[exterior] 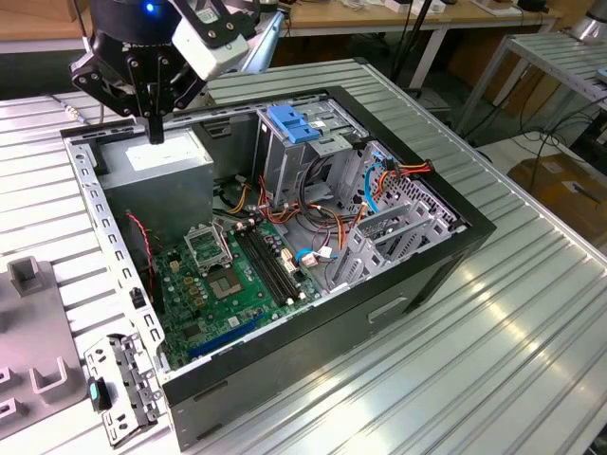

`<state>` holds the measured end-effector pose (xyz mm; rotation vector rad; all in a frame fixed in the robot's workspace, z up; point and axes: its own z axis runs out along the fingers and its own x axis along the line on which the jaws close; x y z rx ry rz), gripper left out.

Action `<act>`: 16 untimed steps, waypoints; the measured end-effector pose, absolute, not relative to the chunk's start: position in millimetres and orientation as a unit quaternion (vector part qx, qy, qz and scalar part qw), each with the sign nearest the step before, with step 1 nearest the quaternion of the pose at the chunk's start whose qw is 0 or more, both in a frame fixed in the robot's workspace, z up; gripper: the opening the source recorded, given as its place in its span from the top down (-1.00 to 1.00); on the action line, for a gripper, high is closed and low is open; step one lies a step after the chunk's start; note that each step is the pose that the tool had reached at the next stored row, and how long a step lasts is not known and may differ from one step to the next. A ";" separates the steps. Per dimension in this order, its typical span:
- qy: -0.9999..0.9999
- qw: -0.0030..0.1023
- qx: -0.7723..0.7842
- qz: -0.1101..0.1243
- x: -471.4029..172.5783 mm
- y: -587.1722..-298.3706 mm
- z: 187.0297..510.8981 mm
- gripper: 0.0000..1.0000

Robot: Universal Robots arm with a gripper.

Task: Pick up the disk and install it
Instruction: 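Reach for the disk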

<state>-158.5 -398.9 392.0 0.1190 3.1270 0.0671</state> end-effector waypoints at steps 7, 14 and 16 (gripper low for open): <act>0.999 0.005 0.038 0.021 -163.2 -398.9 391.8 0.79; 0.999 0.004 0.038 0.021 -168.0 -398.9 391.6 0.79; 0.999 0.003 0.038 0.021 -169.1 -398.9 391.6 0.79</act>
